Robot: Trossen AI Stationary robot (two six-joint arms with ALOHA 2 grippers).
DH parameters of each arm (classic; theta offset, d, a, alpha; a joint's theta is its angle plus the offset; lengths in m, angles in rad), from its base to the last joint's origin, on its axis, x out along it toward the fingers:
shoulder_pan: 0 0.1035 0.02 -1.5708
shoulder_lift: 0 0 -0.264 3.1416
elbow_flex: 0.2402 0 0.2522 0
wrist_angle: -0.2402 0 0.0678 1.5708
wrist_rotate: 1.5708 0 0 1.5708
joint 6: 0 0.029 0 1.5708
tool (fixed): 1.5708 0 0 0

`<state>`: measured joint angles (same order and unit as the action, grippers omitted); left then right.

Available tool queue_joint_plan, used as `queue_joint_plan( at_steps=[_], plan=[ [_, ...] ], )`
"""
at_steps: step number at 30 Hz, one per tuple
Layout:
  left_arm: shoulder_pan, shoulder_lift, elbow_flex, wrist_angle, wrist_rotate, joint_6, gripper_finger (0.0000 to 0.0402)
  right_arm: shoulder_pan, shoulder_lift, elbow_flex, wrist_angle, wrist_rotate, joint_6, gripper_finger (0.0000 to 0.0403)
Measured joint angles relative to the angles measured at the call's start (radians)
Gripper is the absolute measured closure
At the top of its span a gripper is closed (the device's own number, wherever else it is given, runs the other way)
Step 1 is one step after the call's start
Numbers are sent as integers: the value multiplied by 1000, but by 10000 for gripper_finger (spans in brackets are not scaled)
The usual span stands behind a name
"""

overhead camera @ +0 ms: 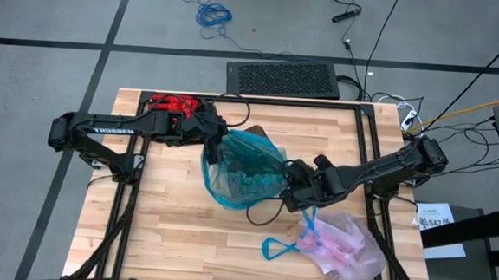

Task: Place trash/remove bag and relplace
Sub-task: Insert the blue trash bag into the black trash bin

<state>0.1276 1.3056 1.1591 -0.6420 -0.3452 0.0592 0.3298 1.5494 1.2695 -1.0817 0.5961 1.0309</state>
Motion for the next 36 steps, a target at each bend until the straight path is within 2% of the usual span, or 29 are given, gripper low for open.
queue_joint_plan(
  at_steps=[8, 11, 14, 18, 22, 28, 33, 36],
  plan=[
    [-10, 0, 0, 1, 0, 4, 402, 0, -107, 122, -210, 37, -23, 217],
    [-13, 0, 0, 5, 0, 6, 401, -2, -152, 158, -166, 89, -129, 196],
    [-13, 0, 0, 7, 0, 6, 401, -41, -181, 162, -17, 94, -322, 187],
    [-18, 0, 0, 18, 0, 6, 402, -131, -184, 162, 185, -39, -584, 187],
    [-31, -8, 0, 29, 0, 8, 401, -232, -179, 162, 293, -157, -743, 191],
    [-44, -34, 0, 34, 0, 18, 401, -365, -137, 162, 357, -391, -843, 192],
    [-45, -37, 0, 33, 0, 25, 401, -425, -73, 162, 362, -419, -892, 192],
    [-45, -37, 0, 33, 0, 25, 401, -441, -44, 162, 369, -470, -905, 197]
  ],
)
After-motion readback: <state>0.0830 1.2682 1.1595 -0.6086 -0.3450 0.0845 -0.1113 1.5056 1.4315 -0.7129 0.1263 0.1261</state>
